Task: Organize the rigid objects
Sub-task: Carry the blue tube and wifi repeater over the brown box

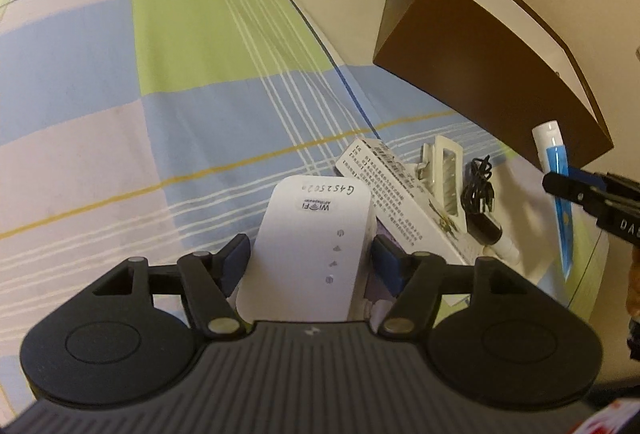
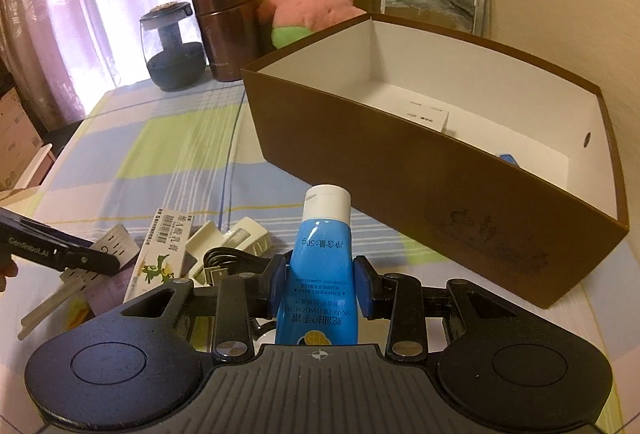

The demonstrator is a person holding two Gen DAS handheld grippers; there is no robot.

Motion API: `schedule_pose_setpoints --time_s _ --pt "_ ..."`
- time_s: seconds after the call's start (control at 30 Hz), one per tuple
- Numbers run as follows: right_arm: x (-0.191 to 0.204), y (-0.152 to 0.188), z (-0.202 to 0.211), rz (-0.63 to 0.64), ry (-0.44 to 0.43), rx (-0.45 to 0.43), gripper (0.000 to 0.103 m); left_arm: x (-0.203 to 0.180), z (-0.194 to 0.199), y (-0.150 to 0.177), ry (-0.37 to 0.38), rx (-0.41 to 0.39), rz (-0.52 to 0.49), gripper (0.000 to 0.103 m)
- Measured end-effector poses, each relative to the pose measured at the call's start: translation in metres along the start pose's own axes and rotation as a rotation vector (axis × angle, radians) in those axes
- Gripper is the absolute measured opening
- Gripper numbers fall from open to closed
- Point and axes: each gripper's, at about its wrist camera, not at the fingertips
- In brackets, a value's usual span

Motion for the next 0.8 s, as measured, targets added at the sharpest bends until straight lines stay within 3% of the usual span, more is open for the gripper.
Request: schedule_pose_setpoints --time_s 0.3,0.5,0.8 --pt "-0.004 0.000 -0.002 0.000 -0.014 0.004 0.033 -0.022 0.009 0.007 -0.127 -0.044 -0.030 0.053" --pt "-0.006 0.003 0.003 -0.004 -0.021 -0.004 0.033 -0.036 0.021 0.013 -0.204 -0.077 -0.023 0.052" --pt "-0.009 0.011 0.009 -0.004 -0.026 -0.011 0.033 -0.032 0.009 0.007 -0.273 -0.025 0.077 0.054"
Point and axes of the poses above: each gripper's, at about its wrist camera, not at the fingertips, and z roughly against the way its jaws point, x to its left, y to its underside, and after that the axes turned 9 degrees about x, right-handed
